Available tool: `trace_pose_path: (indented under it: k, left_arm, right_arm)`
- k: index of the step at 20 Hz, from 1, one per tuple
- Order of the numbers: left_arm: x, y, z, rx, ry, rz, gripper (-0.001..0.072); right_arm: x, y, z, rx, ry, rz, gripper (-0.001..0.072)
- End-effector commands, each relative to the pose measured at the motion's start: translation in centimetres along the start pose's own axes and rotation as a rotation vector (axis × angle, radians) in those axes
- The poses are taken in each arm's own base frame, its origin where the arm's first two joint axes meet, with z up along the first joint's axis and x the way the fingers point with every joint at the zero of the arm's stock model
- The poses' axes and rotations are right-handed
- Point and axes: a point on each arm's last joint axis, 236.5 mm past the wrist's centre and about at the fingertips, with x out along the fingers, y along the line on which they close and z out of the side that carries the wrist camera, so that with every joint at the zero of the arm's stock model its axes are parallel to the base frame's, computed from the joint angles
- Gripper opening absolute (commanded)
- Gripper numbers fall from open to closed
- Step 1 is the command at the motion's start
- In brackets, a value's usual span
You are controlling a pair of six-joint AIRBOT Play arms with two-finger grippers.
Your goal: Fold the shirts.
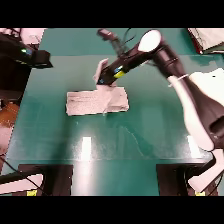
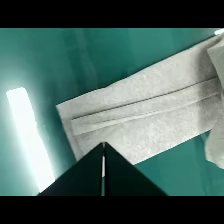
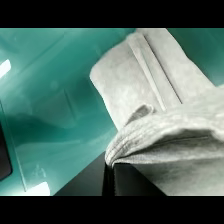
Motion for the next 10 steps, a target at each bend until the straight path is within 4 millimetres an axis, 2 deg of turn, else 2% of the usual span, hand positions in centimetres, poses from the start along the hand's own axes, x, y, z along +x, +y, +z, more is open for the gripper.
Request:
trace_pose_path:
  k: [1,2,4,5,7,8,10]
  left_arm:
    - [-4.0,1.7,-0.2,-0.009,-0.057,0.066,0.0022]
    - [-4.1,1.6,-0.3,-0.008,-0.054,0.066,0.0021]
    - [-4.1,1.5,-0.8,-0.009,-0.033,0.062,0.0022]
    - [-4.1,1.5,-0.8,-0.008,-0.033,0.062,0.0022]
    - [-4.1,1.6,-0.7,-0.008,-0.036,0.064,0.0021]
    - [-4.1,1.6,-0.7,-0.008,-0.035,0.064,0.0022]
    - [-4.1,1.5,-0.7,-0.008,-0.034,0.063,0.0022]
  right_arm:
    - [7.4,1.7,2.2,-0.074,-0.09,0.003,0.002]
    - [9.5,2.2,3.0,-0.078,-0.134,0.0,0.0061]
    - [11.7,3.5,4.2,-0.087,-0.206,-0.005,0.0494]
    - [11.7,4.2,4.6,-0.096,-0.221,-0.004,0.0592]
    - [9.9,4.7,4.5,-0.122,-0.196,-0.01,0.0585]
    - [8.5,4.0,3.6,-0.112,-0.147,-0.027,0.0522]
    - [5.5,1.5,0.4,-0.071,-0.044,-0.062,0.0506]
